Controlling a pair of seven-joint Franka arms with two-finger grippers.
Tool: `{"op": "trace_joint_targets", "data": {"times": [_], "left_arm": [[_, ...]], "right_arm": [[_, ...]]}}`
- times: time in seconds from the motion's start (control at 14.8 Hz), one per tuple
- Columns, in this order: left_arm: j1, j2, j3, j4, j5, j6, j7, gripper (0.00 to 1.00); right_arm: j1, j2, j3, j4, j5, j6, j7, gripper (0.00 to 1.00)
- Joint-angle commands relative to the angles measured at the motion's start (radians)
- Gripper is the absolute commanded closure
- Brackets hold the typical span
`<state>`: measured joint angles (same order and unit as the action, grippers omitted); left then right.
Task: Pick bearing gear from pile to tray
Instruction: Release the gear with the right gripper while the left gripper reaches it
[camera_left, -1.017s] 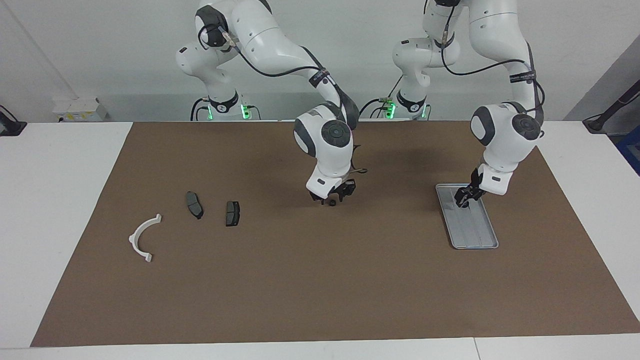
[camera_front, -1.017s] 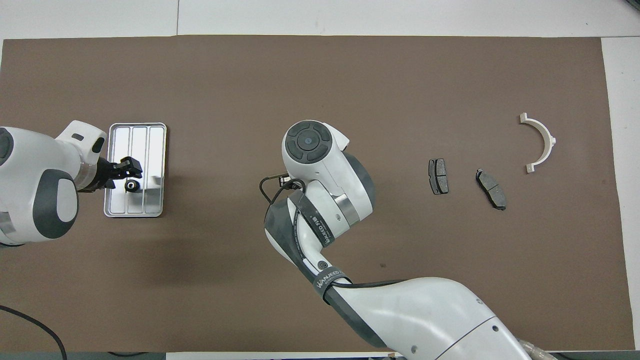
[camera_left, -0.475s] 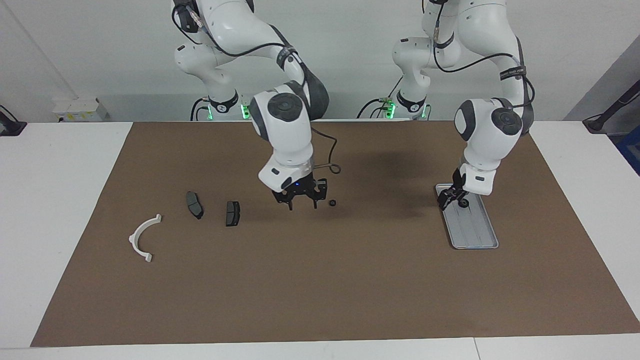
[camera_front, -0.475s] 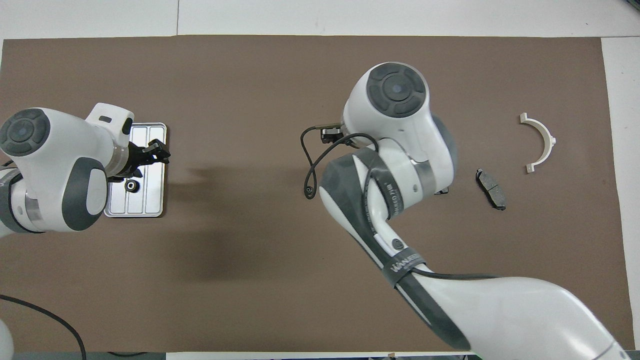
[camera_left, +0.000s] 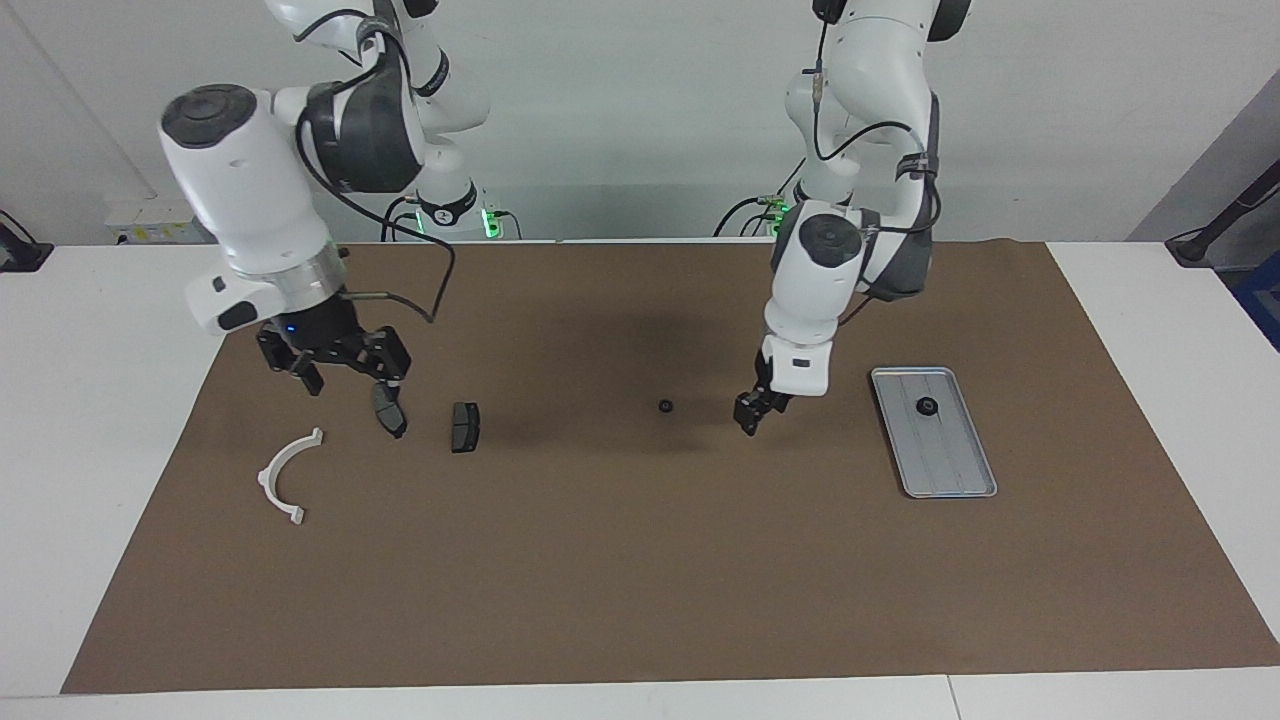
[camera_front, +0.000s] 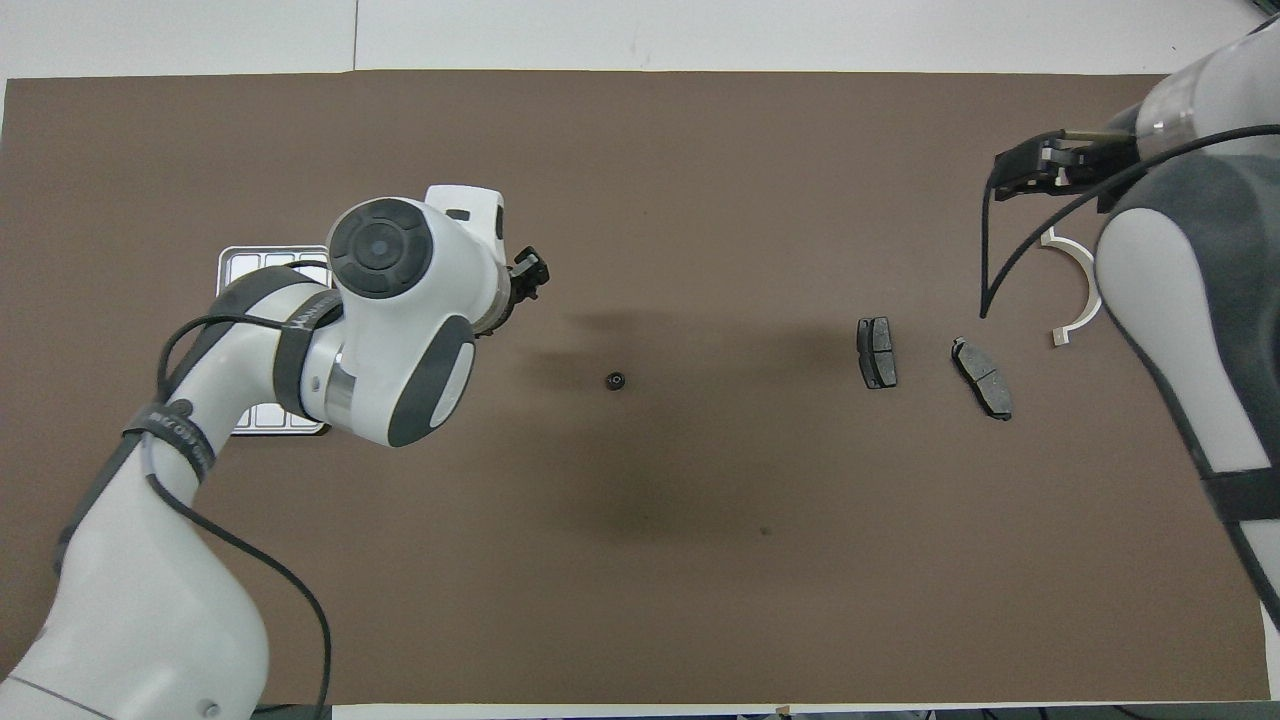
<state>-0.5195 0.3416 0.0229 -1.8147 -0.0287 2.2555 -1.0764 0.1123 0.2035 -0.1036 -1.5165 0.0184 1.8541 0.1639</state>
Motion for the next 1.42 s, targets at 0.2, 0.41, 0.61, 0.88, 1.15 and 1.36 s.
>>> {"op": "trace_joint_targets", "data": {"times": [0.2, 0.41, 0.61, 0.88, 1.15, 1.36], "left_arm": [[-0.136, 0.132, 0.029, 0.138, 0.009, -0.033, -0.1, 0.28], [-0.157, 0.132, 0.029, 0.138, 0.009, -0.031, -0.1, 0.34], [-0.171, 0.131, 0.029, 0.107, 0.02, -0.037, -0.099, 0.35], [-0.189, 0.128, 0.028, 0.083, 0.02, -0.031, -0.099, 0.35], [-0.203, 0.117, 0.029, 0.032, 0.02, -0.03, -0.097, 0.37], [-0.215, 0.112, 0.028, 0.028, 0.02, -0.034, -0.099, 0.37]], "right_arm": [[-0.105, -0.093, 0.035, -0.034, 0.001, -0.053, -0.081, 0.0], [-0.149, -0.153, 0.073, -0.062, 0.001, -0.145, -0.09, 0.0], [-0.184, -0.226, 0.09, -0.16, 0.0, -0.148, -0.09, 0.0], [-0.218, -0.257, 0.14, -0.179, 0.002, -0.153, -0.08, 0.0], [-0.221, -0.262, 0.139, -0.139, -0.008, -0.177, -0.096, 0.0], [-0.221, -0.269, 0.139, -0.11, -0.009, -0.227, -0.096, 0.0]]}}
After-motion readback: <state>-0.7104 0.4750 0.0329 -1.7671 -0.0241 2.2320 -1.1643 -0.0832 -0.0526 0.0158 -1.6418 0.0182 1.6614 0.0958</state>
